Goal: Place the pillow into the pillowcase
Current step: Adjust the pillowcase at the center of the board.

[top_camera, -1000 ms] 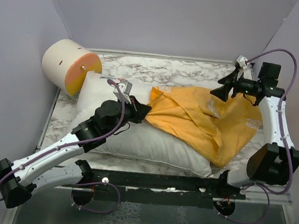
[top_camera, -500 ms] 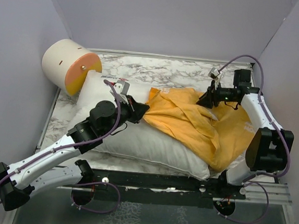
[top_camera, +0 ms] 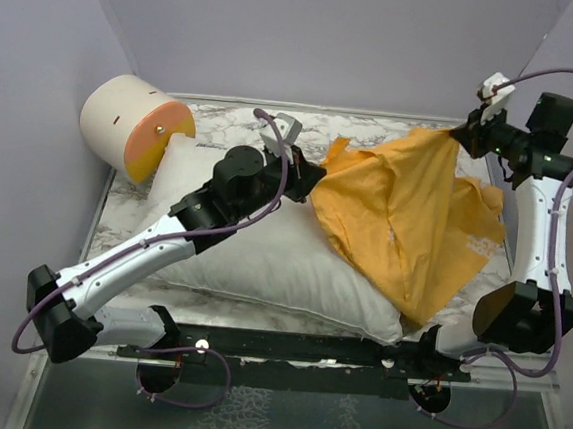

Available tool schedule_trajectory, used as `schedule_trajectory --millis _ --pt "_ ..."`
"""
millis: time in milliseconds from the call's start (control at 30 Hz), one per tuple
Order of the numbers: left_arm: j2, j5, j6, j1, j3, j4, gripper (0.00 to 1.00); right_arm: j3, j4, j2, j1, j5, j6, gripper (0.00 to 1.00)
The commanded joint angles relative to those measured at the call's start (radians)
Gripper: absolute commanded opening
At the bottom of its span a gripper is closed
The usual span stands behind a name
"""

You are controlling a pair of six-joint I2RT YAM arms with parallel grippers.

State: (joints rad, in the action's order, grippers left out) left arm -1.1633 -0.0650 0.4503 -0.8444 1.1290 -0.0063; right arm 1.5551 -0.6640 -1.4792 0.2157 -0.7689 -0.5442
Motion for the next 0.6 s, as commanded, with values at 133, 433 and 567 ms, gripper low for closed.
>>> schedule_trajectory --millis 133,433,567 --pt "-0.224 0.185 -0.103 0.015 0.217 0.066 0.0 0.063 0.169 0.016 0.085 0.353 0.005 0.01" --pt "-0.657 0.298 -0.099 0.021 0.582 0.022 0.0 0.081 0.251 -0.015 0.203 0.435 0.045 0.01" --pt "-0.917 0.298 -0.059 0.04 0.896 -0.084 0.0 0.035 0.283 -0.011 0.203 0.437 0.056 0.01"
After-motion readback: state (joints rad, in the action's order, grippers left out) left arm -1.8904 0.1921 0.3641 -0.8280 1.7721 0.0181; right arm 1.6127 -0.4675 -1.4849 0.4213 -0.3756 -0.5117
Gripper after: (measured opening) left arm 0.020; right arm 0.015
